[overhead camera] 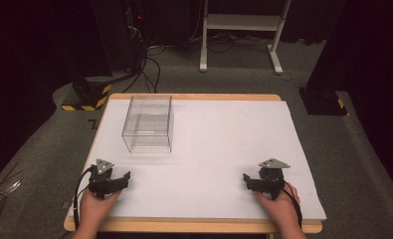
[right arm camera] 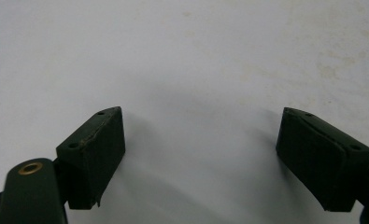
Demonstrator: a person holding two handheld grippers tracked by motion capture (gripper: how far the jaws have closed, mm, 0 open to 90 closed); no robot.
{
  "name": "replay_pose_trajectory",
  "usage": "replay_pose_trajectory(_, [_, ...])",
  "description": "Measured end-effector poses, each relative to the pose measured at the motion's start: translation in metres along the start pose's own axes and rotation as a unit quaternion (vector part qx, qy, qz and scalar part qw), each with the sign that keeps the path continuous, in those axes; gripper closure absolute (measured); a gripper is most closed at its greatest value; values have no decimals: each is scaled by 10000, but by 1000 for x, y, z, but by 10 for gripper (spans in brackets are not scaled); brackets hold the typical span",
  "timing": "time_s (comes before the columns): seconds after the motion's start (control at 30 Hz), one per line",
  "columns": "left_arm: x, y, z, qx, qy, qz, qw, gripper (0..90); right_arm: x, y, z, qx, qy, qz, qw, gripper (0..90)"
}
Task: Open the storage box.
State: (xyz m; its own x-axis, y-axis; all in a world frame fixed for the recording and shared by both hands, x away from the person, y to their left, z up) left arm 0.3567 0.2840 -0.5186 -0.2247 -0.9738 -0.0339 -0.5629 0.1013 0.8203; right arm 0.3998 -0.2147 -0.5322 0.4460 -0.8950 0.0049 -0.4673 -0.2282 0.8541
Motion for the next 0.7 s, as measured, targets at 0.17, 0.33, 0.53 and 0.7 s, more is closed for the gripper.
replay_pose_trajectory(0.17, [10,6,-4,162,-92,97,9998,227,0,0,0,-1,1,0,10000,154])
replay_pose_trajectory(0.33, [22,13,-9,316,-140,312,9989,228,0,0,0,-2,0,1,10000,154])
replay_pose_trajectory(0.53, [36,17,-13,407,-289,482,9976,232,0,0,0,-2,2,3,10000,154])
replay_pose_trajectory(0.7, [45,19,-17,473,-390,499,9969,229,0,0,0,-1,7,4,10000,154])
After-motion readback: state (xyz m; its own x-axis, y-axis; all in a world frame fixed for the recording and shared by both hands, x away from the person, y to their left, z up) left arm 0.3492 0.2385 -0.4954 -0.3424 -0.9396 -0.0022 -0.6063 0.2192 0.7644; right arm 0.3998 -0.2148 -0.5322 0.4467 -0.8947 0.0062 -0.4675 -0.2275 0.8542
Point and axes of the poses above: each handheld gripper's, and its own axes: y roughly backward along the jaws, z roughly out of its underside, x roughly to its right, the point moved 4 cm from there along -y, roughly forward along the jaws, and after that the axes turned 14 degrees about -x, right-handed, at the moved point
